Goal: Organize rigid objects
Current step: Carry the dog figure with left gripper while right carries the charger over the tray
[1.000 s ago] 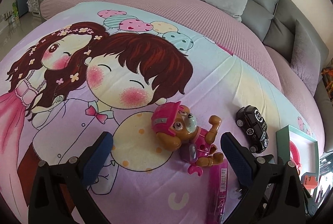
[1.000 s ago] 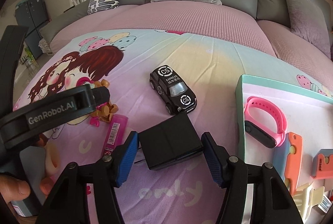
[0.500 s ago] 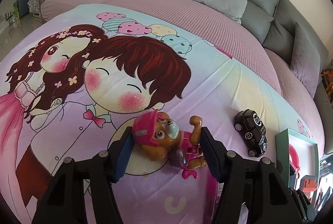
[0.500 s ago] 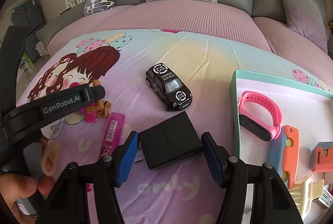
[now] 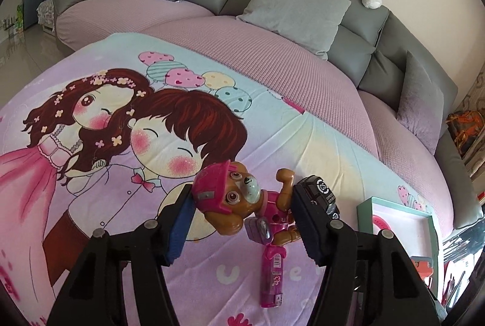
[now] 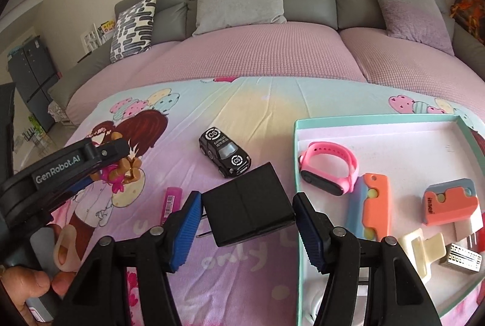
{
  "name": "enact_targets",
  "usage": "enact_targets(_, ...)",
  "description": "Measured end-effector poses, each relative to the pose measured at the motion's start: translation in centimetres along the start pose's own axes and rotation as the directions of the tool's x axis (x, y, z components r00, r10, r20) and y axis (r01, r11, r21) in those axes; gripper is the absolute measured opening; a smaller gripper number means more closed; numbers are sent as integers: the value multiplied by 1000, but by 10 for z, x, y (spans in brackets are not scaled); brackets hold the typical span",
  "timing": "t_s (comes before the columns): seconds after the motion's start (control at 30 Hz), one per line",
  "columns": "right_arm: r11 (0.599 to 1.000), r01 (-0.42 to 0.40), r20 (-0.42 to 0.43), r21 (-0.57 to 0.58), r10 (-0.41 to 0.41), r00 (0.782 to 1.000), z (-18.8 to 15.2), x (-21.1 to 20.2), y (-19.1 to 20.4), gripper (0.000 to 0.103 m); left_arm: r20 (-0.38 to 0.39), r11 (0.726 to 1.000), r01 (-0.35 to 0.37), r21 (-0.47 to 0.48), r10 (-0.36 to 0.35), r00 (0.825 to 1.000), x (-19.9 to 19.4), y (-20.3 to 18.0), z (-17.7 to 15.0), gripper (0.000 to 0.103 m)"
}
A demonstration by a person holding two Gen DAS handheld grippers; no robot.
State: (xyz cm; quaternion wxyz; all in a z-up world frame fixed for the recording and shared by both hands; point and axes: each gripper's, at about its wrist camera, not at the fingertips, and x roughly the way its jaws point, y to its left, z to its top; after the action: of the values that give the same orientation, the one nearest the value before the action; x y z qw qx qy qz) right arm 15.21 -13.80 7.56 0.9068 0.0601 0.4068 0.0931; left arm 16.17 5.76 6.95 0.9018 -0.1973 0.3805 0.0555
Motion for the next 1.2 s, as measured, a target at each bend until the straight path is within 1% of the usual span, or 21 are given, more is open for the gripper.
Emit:
enact_targets(0.17, 997, 56, 47, 48, -58, 997, 5, -24, -20, 64, 55, 999, 12, 35, -14, 998, -22, -13, 5, 65)
enact_targets(0.27, 993, 79, 67, 87, -85, 994, 8, -33, -37, 64, 65, 998, 17, 60, -21, 998, -27, -24, 6, 65)
enact_targets(0.4, 988, 80, 76, 132, -90, 993, 8, -37, -56, 64, 70, 993, 12, 113, -20, 997, -30, -46, 4, 65)
enact_targets(0.63, 979, 110, 85, 172, -126, 988, 7, -44, -84, 64, 63, 978, 28, 207, -42, 997, -31, -85, -6, 65)
enact_targets(0.77, 971, 125, 100, 203, -148, 984, 8, -51, -100, 64, 57, 964, 13, 265, -29, 998, -28, -106, -13, 65)
enact_targets(1.0, 954, 169, 116, 247, -202, 973, 10, -61, -129, 64, 41, 949, 29, 314, -44, 998, -26, -132, -25, 65)
enact_targets(1.2, 945, 167, 132, 283, -210, 969, 12, -66, -148, 64, 36, 939, 35, 341, -51, 998, -22, -151, -33, 65)
